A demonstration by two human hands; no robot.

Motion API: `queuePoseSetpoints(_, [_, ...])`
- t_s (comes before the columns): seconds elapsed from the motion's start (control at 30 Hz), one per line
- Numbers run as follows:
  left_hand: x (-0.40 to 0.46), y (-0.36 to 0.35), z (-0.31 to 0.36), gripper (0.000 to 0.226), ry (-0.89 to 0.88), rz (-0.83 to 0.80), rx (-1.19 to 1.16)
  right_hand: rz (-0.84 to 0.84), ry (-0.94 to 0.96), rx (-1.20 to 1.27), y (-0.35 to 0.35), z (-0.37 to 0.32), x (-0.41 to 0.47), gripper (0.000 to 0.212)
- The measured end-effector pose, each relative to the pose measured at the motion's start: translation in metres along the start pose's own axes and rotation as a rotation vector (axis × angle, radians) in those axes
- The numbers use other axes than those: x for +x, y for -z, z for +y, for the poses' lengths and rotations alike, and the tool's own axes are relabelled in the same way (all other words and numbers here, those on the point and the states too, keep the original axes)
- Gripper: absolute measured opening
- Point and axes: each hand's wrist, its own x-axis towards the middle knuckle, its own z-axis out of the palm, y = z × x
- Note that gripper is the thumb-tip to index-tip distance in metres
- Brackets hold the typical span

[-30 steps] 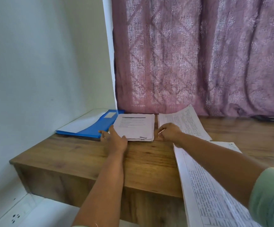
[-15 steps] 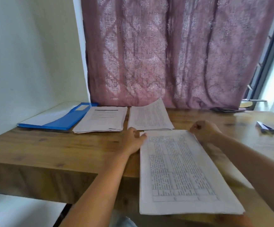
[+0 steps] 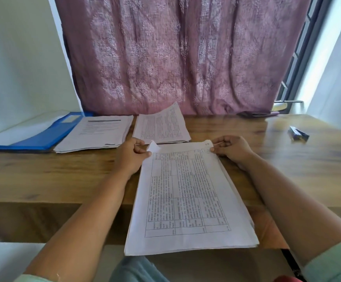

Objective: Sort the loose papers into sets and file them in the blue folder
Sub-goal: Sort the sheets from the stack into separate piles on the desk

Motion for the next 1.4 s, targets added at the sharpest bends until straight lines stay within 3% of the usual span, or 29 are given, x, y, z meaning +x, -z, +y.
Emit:
queuePoseSetpoints(0.23, [-0.003,0.000,0.003,0.017,-0.053,0.077,0.053,0.017,0.018,0.049,-0.001,0.005,0.005,0.021])
queuePoseSetpoints(0.37, [-0.002,0.001,0.002,0.010,-0.080,0.154,0.073,0.202,0.068,-0.093,-0.003,0.003,0.004,0.010])
queuePoseSetpoints(0.47, [-0.002,0.005,0.007,0.007,-0.072,0.252,0.014,0.298,0.145,-0.155,-0.006,-0.004,-0.002,0.020])
queuePoseSetpoints(0.53, [0.001,0.009,0.009,0.011,0.045,0.297,-0.098,0.298,0.174,-0.207,-0.009,-0.009,-0.003,0.030])
queuePoseSetpoints(0.6, [0.006,0.012,0.010,0.017,0.176,0.317,-0.210,0.159,0.202,-0.250,-0.011,-0.018,-0.002,0.038])
queuePoseSetpoints(0.73, [0.019,0.019,0.006,0.024,0.282,0.462,-0.368,-0.507,0.076,-0.069,-0.010,-0.037,-0.009,0.030])
queuePoseSetpoints(0.8, [0.029,0.025,0.001,0.027,0.362,0.454,-0.429,-0.588,0.034,-0.059,-0.011,-0.040,-0.007,0.021])
queuePoseSetpoints(0.93, [0.042,0.024,0.003,0.024,0.498,0.274,-0.726,-0.268,0.097,-0.043,-0.018,-0.038,0.024,0.012])
queuePoseSetpoints(1.03, [0.040,0.013,0.012,0.036,0.447,-0.043,-0.968,-0.030,-0.044,0.173,-0.026,-0.036,0.044,0.005])
queuePoseSetpoints(1.1, [0.040,0.004,0.008,0.060,0.349,-0.131,-0.831,0.099,-0.113,0.262,-0.035,-0.028,0.055,0.009])
queuePoseSetpoints(1.17, [0.040,0.000,0.004,0.076,0.233,-0.103,-0.642,0.211,-0.099,0.203,-0.042,-0.019,0.067,0.021])
queuePoseSetpoints(1.3, [0.050,-0.008,-0.003,0.048,0.158,-0.013,-0.357,0.223,0.000,0.098,-0.053,-0.023,0.074,0.034])
queuePoseSetpoints(1.4, [0.059,-0.014,-0.003,0.040,0.189,0.045,-0.380,0.136,0.068,0.042,-0.055,-0.028,0.073,0.026])
